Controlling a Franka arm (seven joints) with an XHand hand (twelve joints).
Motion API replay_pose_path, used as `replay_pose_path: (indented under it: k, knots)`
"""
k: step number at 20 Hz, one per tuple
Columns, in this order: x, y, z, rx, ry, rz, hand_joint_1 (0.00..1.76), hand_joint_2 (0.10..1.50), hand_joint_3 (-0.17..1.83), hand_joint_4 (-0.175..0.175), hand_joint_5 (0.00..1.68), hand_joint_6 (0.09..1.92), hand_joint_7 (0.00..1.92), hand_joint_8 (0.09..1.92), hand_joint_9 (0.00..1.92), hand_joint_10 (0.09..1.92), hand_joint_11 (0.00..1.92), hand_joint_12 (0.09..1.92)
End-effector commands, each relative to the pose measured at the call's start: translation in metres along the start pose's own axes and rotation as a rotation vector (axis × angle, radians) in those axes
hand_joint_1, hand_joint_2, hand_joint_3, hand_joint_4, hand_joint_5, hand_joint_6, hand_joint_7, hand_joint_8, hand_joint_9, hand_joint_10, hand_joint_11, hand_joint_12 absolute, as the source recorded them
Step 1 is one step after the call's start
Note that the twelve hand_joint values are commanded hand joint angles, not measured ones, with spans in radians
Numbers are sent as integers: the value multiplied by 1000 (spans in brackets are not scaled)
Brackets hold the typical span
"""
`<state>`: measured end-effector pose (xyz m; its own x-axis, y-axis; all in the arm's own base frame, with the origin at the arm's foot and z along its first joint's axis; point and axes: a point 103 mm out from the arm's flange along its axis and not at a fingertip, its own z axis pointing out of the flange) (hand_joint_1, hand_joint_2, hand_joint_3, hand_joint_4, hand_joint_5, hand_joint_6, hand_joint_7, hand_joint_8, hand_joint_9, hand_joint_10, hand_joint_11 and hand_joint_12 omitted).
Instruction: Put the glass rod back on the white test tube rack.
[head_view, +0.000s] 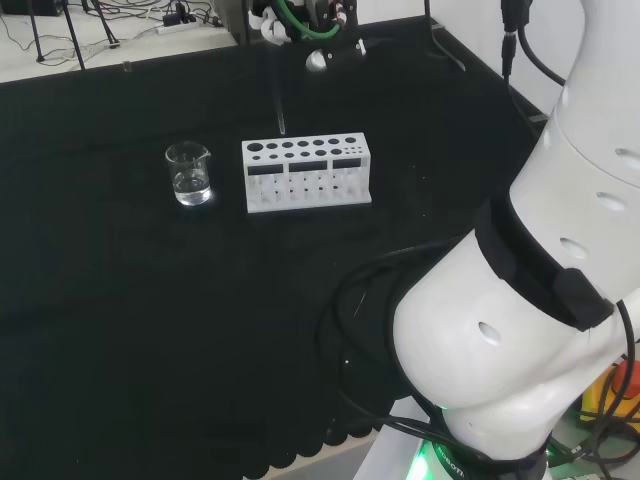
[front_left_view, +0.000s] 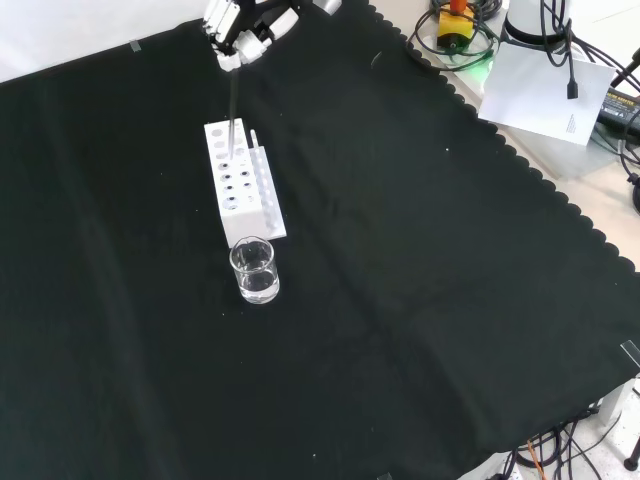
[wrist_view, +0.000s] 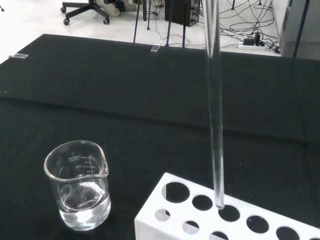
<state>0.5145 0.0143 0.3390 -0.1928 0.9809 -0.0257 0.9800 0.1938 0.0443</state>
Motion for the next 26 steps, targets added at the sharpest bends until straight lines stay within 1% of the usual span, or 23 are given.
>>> replay_pose_path:
  k: [1, 9, 14, 20, 26]
  knots:
    - [6, -6, 3, 13, -6, -6, 1356, 1227, 1, -175, 713, 933, 713, 1428, 809, 1641, 1506, 975]
    - [15, -5, 0, 4, -4, -24, 1355, 1228, 0, -175, 712, 934, 711, 1430, 807, 1644, 1504, 979]
    - [20, -2, 5, 14, -1, -37, 1355, 1229, 0, -175, 711, 935, 711, 1431, 806, 1646, 1502, 982]
    - [5, -10, 2, 4, 12, -23, 1355, 1229, 0, -175, 710, 936, 710, 1432, 806, 1646, 1502, 986]
    - [2, -10, 6, 9, 22, -30, 1355, 1230, 0, -175, 710, 937, 710, 1433, 806, 1646, 1501, 989]
